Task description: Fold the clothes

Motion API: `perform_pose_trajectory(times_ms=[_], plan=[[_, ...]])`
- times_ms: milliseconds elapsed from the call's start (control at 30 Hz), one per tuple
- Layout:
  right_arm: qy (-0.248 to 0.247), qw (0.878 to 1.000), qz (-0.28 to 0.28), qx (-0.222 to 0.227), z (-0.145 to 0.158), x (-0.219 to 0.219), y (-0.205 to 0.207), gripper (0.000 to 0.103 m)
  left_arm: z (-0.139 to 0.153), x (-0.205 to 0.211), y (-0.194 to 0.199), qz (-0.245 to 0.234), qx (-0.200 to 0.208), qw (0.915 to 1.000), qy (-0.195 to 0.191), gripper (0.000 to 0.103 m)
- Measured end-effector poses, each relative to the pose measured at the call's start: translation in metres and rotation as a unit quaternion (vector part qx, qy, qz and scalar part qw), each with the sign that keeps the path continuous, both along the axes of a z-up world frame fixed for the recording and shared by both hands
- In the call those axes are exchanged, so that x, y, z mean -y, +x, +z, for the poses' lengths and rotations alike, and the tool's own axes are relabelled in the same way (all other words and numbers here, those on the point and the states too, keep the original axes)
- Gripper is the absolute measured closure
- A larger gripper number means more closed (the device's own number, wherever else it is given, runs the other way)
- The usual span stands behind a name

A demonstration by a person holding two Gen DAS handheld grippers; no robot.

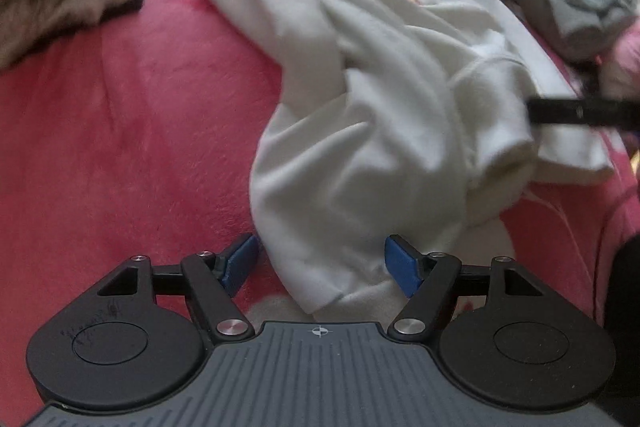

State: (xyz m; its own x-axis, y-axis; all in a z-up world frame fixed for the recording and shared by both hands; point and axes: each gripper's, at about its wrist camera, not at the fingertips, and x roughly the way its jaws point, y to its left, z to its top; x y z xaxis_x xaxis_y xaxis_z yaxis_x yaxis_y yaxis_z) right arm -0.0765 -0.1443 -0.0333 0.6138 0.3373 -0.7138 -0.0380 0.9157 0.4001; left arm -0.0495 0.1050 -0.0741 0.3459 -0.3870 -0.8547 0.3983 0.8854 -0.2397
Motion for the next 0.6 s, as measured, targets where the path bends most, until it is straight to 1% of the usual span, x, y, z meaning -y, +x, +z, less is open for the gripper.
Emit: perform_pose_trajectory(times_ms=[33, 100, 133, 167, 200, 267, 333, 400, 467, 533, 600], plan=[[0.006, 1.0, -0.006, -0.002, -0.003, 0.002, 0.0, 0.034, 0.0, -0.002, 0.001, 0.012, 0.001, 0.9999, -0.007, 0.04], [0.017, 1.0, -0.019, -0.005, -0.008, 0.007, -0.001, 0.034, 0.002, -0.007, 0.003, 0.035, 0.004, 0.9993, -0.012, 0.073], [0.021, 1.0, -0.022, -0.006, -0.009, 0.008, -0.001, 0.034, 0.004, -0.01, 0.005, 0.046, 0.003, 0.9988, -0.013, 0.085], [0.022, 1.0, -0.022, -0.005, -0.01, 0.009, -0.001, 0.034, 0.005, -0.014, 0.006, 0.059, -0.001, 0.9982, -0.013, 0.099], [0.023, 0.999, -0.022, -0.004, -0.011, 0.01, -0.002, 0.034, 0.009, -0.019, 0.008, 0.073, -0.004, 0.9971, -0.018, 0.101], [0.024, 0.999, -0.023, -0.002, -0.012, 0.01, -0.001, 0.034, 0.023, -0.033, 0.01, 0.108, 0.004, 0.9931, -0.045, 0.103], [0.024, 0.999, -0.023, -0.001, -0.014, 0.01, -0.001, 0.034, 0.049, -0.048, 0.016, 0.14, 0.031, 0.9872, -0.07, 0.103], [0.026, 0.999, -0.025, -0.001, -0.016, 0.01, 0.0, 0.034, 0.081, -0.062, 0.029, 0.168, 0.07, 0.9792, -0.089, 0.103], [0.032, 0.999, -0.026, -0.002, -0.017, 0.011, 0.001, 0.034, 0.115, -0.075, 0.045, 0.189, 0.113, 0.9693, -0.109, 0.103], [0.038, 0.999, -0.027, -0.005, -0.019, 0.013, 0.001, 0.034, 0.155, -0.077, 0.069, 0.191, 0.171, 0.9598, -0.114, 0.103], [0.044, 0.999, -0.029, -0.006, -0.02, 0.015, 0.001, 0.034, 0.195, -0.075, 0.098, 0.186, 0.214, 0.9504, -0.127, 0.103]])
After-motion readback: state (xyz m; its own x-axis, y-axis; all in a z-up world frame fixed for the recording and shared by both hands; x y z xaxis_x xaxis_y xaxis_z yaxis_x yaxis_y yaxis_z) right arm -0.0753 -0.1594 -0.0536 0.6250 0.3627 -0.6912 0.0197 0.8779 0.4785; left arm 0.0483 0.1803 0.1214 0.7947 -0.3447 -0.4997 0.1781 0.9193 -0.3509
